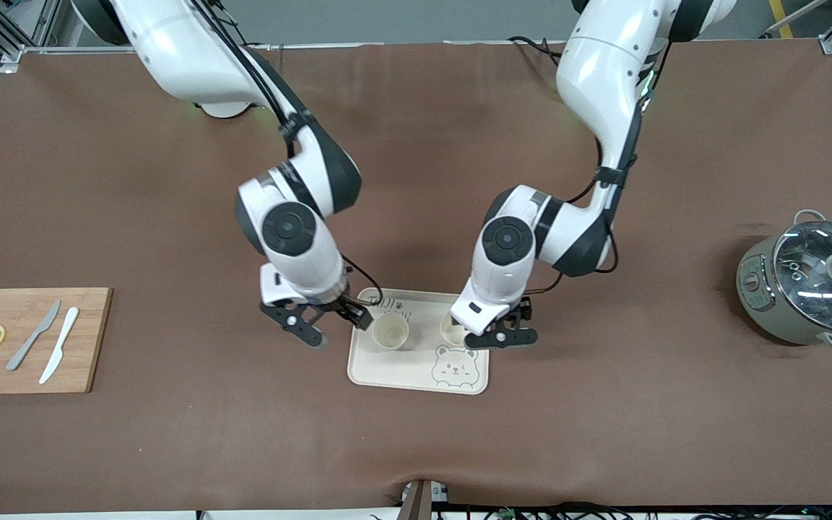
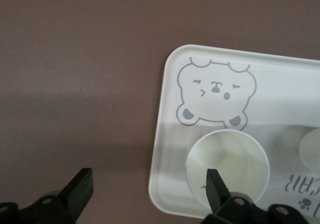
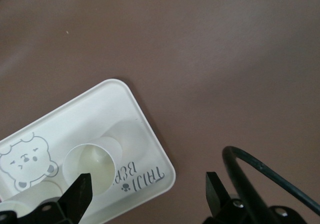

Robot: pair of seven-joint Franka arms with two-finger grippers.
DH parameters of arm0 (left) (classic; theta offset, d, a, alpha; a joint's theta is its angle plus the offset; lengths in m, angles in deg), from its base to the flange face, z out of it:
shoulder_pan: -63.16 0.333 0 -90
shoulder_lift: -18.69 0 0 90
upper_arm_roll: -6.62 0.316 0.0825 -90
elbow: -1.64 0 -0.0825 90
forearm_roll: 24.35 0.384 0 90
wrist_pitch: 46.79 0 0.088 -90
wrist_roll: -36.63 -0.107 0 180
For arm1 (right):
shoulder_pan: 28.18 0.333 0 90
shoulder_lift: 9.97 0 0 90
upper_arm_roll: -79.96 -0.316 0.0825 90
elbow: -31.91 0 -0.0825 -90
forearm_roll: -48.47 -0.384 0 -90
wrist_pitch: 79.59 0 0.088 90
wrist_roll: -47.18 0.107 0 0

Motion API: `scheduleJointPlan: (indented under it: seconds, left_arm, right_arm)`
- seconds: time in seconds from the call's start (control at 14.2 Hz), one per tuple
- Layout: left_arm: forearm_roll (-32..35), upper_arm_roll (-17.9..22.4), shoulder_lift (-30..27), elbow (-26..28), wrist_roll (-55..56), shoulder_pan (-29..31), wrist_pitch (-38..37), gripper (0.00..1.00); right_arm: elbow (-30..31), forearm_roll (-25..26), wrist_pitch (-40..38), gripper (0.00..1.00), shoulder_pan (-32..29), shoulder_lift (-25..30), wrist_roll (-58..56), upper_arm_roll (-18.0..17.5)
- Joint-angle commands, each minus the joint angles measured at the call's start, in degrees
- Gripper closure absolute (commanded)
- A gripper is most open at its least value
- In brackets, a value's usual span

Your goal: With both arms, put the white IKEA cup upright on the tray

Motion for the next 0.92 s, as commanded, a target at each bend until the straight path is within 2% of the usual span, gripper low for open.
scheduleJointPlan:
  seconds: [0.0, 0.14, 0.35, 0.49, 0.7, 0.85]
  left_arm:
    - [-1.6, -0.3, -5.2, -0.9, -6.9, 5.4, -5.2, 0.00]
    - [-1.7, -0.1, -5.6, -0.9, -13.5, 9.3, -5.1, 0.00]
    - [-1.5, 0.0, -6.4, -1.1, -14.8, 15.6, -4.6, 0.00]
    - [-1.3, -0.1, -8.1, -0.9, -19.8, 18.2, -4.7, 0.00]
    - [-1.7, -0.6, -14.0, -0.1, -25.3, 21.4, -8.5, 0.00]
    - [-2.0, -0.5, -16.8, -0.1, -27.4, 21.4, -11.0, 0.00]
  right_arm:
    - [2.2, -2.3, -7.6, 0.00, -2.2, 7.7, -2.6, -1.1]
    - [2.3, -3.9, -15.7, 0.00, -4.0, 12.6, -7.7, -1.0]
    - [2.5, -4.7, -26.1, 0.00, -9.7, 20.2, -18.7, -1.0]
    - [2.5, -4.7, -31.2, 0.00, -13.9, 24.3, -26.2, -1.0]
    - [2.5, -4.7, -35.7, 0.00, -21.3, 28.8, -40.5, -0.7]
    - [3.1, -4.6, -35.8, 0.00, -25.6, 29.3, -47.2, -0.7]
